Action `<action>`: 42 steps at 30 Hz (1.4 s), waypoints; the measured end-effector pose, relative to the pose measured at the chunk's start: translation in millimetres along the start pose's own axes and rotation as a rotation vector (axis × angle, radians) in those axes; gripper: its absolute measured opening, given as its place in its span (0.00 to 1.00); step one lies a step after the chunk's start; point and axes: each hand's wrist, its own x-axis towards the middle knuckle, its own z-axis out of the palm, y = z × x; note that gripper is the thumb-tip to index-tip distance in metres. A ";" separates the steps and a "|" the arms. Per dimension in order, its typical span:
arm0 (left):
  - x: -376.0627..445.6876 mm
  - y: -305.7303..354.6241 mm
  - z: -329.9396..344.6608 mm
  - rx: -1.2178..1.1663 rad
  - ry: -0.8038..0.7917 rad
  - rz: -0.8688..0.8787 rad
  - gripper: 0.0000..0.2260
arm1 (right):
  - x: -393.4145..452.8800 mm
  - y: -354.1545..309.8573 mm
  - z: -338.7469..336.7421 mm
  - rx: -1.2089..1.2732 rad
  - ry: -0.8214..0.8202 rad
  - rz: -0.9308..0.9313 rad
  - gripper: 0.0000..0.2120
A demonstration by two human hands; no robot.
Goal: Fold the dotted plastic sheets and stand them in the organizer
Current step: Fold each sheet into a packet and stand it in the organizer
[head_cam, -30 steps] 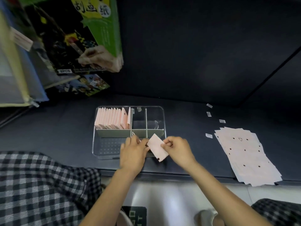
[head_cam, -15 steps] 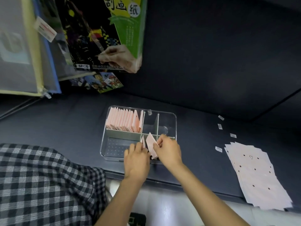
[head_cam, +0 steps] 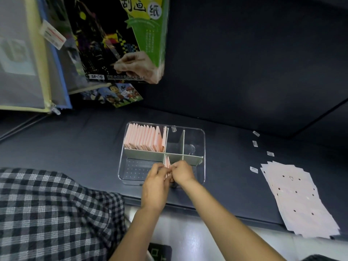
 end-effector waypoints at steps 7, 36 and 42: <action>-1.2 -8.4 3.5 0.171 -0.054 0.042 0.10 | -16.1 22.8 -21.2 0.368 -0.103 -0.096 0.11; -43.8 5.9 92.6 0.457 -0.712 0.477 0.48 | -79.1 336.8 -189.6 -0.031 0.747 0.269 0.08; -45.9 13.9 93.4 0.478 -0.693 0.441 0.29 | -81.1 315.3 -189.6 0.010 0.827 0.097 0.06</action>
